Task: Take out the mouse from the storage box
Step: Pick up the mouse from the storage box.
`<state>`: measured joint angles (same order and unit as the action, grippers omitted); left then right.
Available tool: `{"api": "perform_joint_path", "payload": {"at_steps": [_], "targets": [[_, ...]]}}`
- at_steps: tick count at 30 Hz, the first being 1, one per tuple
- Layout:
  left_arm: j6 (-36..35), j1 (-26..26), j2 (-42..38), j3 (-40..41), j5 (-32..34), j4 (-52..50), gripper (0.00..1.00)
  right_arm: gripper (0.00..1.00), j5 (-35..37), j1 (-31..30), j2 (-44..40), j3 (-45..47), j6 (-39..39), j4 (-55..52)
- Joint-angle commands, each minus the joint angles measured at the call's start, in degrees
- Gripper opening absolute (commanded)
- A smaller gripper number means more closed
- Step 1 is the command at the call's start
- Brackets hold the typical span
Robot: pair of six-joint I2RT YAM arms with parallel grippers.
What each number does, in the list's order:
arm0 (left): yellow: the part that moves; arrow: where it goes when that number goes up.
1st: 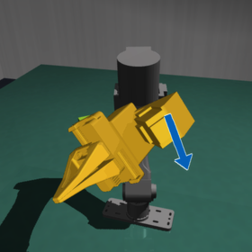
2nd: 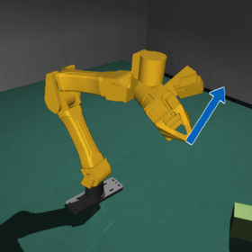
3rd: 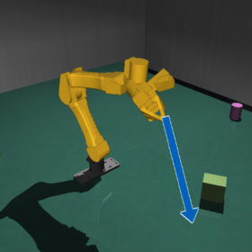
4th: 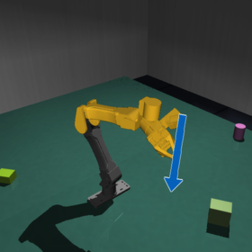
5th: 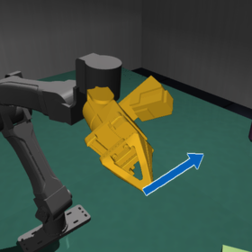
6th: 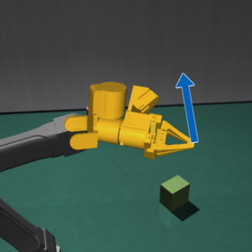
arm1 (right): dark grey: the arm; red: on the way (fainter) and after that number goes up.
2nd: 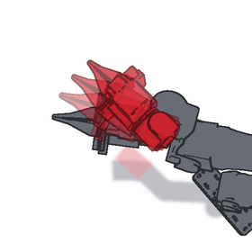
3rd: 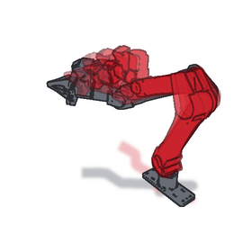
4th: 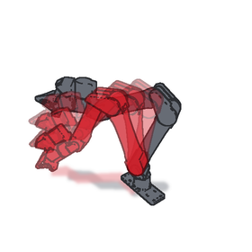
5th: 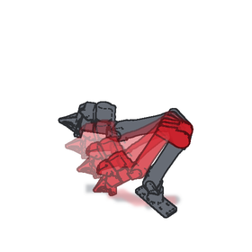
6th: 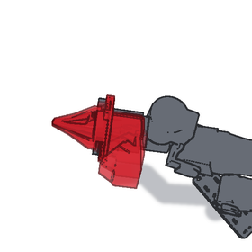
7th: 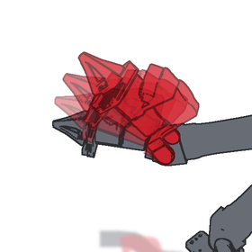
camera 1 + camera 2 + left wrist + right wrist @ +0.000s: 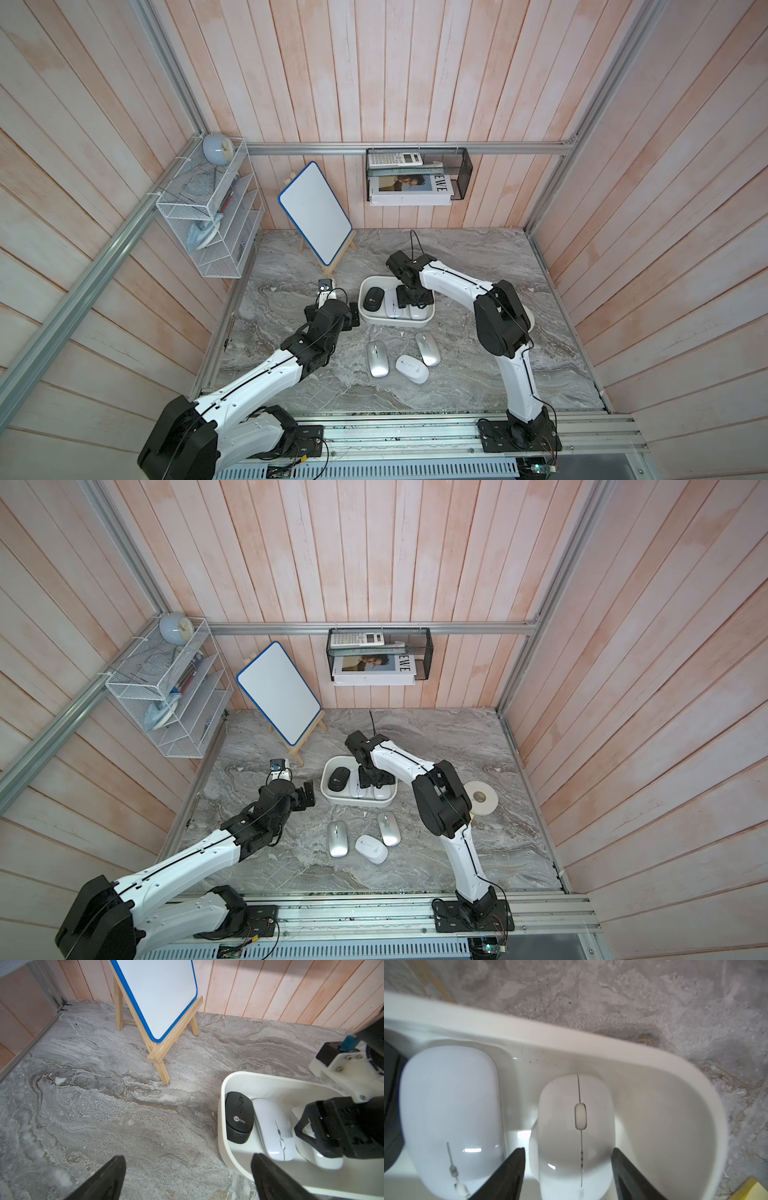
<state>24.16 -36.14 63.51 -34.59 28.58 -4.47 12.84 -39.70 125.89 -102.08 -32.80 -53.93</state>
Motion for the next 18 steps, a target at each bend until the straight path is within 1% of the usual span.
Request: {"api": "perform_joint_path", "payload": {"at_steps": [1,7,11,18], "targets": [[-0.61,0.28,-0.66,0.88,0.32,1.48,1.0,0.71,-1.73,0.59,2.01,0.6,-1.22,-1.14],[-0.63,0.28,-0.7,0.93,0.36,1.86,1.0,0.71,-3.93,0.76,3.83,-0.3,-0.96,-0.28],[-0.77,0.28,-0.58,1.01,0.48,1.97,1.0,0.69,-4.39,0.65,4.41,-1.27,-0.67,-0.06],[-0.85,0.28,-0.49,1.19,0.82,2.23,1.0,0.58,-4.4,0.62,2.94,-0.57,-0.47,1.04]]}}
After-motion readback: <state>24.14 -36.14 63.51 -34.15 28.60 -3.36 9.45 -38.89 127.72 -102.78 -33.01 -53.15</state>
